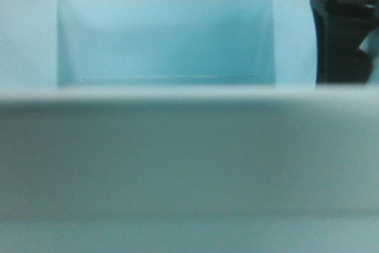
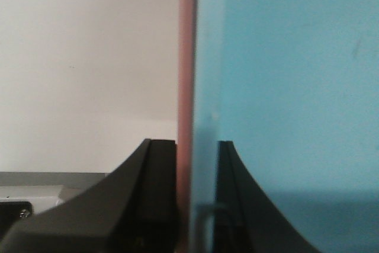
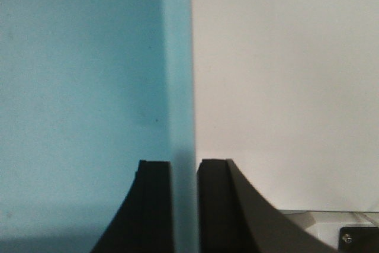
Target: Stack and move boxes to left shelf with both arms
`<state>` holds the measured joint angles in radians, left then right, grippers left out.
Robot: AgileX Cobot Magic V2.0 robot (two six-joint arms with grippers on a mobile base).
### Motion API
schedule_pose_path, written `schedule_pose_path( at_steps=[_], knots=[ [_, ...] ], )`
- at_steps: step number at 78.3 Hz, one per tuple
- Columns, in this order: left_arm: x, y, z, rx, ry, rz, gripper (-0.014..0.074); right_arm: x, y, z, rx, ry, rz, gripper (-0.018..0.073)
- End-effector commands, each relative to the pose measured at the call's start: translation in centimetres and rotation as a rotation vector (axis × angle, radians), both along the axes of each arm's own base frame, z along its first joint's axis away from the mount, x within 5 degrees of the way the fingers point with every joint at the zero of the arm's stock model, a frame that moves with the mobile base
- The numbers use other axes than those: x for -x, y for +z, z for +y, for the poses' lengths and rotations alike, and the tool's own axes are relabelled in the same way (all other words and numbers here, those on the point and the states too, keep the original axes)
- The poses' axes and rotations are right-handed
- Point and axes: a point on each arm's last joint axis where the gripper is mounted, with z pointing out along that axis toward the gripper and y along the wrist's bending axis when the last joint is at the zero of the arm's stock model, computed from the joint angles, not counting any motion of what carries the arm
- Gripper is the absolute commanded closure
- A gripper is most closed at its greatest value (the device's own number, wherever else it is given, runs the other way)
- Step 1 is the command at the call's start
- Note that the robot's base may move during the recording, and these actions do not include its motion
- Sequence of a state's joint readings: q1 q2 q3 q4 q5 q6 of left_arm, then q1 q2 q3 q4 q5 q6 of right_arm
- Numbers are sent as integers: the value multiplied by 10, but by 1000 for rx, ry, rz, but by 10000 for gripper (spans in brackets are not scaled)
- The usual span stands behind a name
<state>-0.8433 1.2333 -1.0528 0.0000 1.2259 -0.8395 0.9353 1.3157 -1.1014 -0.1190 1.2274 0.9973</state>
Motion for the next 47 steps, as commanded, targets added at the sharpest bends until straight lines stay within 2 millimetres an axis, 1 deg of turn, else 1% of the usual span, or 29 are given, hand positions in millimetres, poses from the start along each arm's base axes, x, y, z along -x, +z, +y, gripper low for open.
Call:
schedule_pose_path(
  at_steps=[1,47],
  knots=[
    [9,12,7,-25,-9,22,599,1,16,-8,-1,-5,-57,508],
    [9,12,7,-25,-9,22,599,1,16,-8,-1,-5,-57,508]
  ],
)
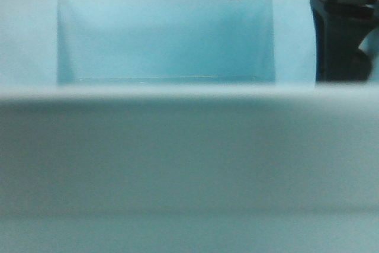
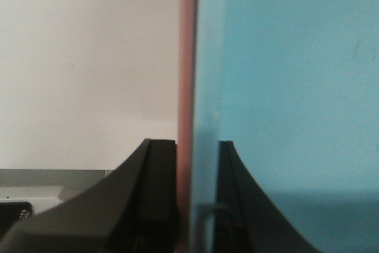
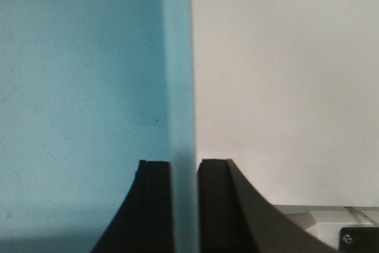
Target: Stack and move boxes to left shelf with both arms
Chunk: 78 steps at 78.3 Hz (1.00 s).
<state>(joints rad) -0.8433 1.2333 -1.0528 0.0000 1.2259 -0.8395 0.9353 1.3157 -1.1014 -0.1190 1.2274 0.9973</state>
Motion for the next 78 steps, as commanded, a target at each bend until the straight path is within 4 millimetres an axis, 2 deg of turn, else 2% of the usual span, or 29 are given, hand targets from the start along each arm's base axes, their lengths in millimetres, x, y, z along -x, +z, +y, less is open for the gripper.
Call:
schedule_pose_path(
  at_steps=[1,78],
  knots=[
    [9,12,7,-25,-9,22,599,1,16,-8,-1,-5,-57,508],
    [9,12,7,-25,-9,22,599,1,16,-8,-1,-5,-57,508]
  ],
)
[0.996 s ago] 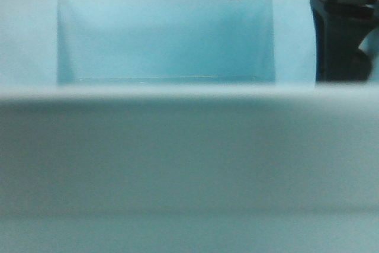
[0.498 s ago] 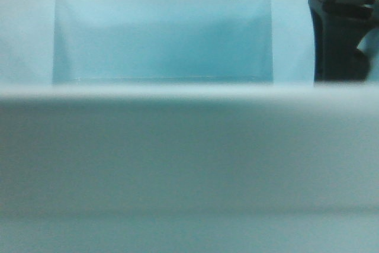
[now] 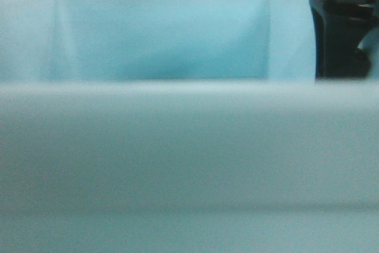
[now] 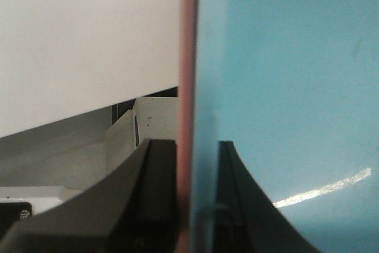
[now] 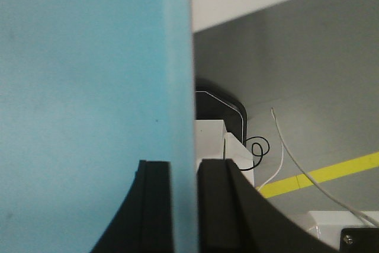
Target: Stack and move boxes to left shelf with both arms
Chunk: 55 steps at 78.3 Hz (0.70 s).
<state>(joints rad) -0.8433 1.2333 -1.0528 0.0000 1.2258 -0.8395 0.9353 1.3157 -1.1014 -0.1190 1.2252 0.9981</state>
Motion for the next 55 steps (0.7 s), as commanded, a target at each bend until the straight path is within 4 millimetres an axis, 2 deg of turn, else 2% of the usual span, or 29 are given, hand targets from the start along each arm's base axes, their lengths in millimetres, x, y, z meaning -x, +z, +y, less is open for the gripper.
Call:
schedule_pose_path(
  at_steps=[1,55],
  knots=[
    [9,12,7,-25,-9,22,599,1,16,-8,1,-4,-56,508],
    [9,12,7,-25,-9,22,599,1,16,-8,1,-4,-56,508]
  ],
)
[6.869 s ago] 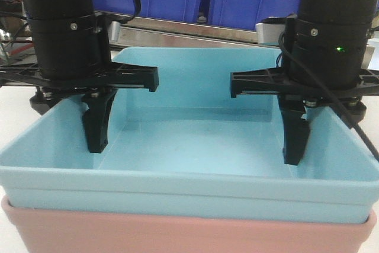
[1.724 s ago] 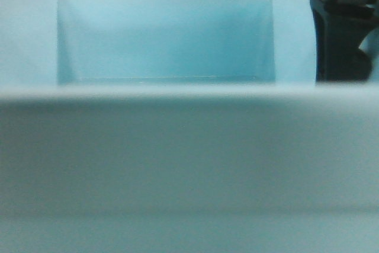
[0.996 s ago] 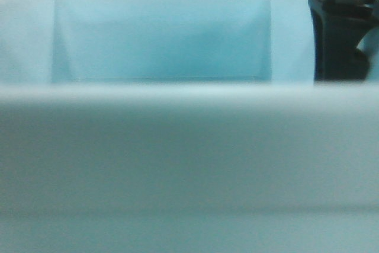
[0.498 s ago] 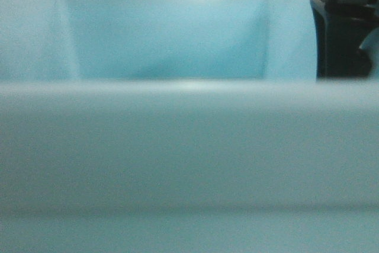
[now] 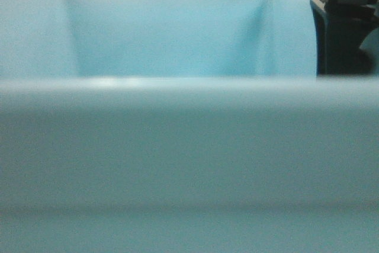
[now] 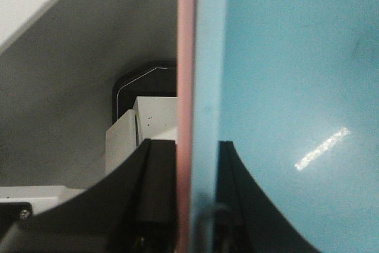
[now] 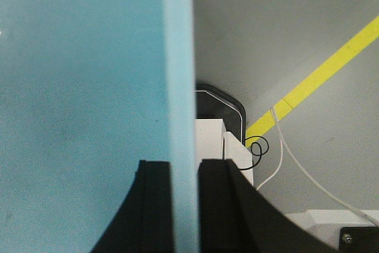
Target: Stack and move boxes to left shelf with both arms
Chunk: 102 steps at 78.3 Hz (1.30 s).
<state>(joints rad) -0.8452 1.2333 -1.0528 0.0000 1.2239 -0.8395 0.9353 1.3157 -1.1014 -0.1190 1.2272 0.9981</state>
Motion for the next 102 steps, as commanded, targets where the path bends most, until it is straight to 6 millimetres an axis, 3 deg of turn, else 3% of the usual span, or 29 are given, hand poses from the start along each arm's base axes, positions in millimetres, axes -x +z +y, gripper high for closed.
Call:
schedule_pose_path(
  at_steps=[1,102],
  knots=[
    [8,12,8,-27,-7,23,599,1,16,-8,0,-4,-57,508],
    [8,12,8,-27,-7,23,599,1,16,-8,0,-4,-57,508]
  ],
)
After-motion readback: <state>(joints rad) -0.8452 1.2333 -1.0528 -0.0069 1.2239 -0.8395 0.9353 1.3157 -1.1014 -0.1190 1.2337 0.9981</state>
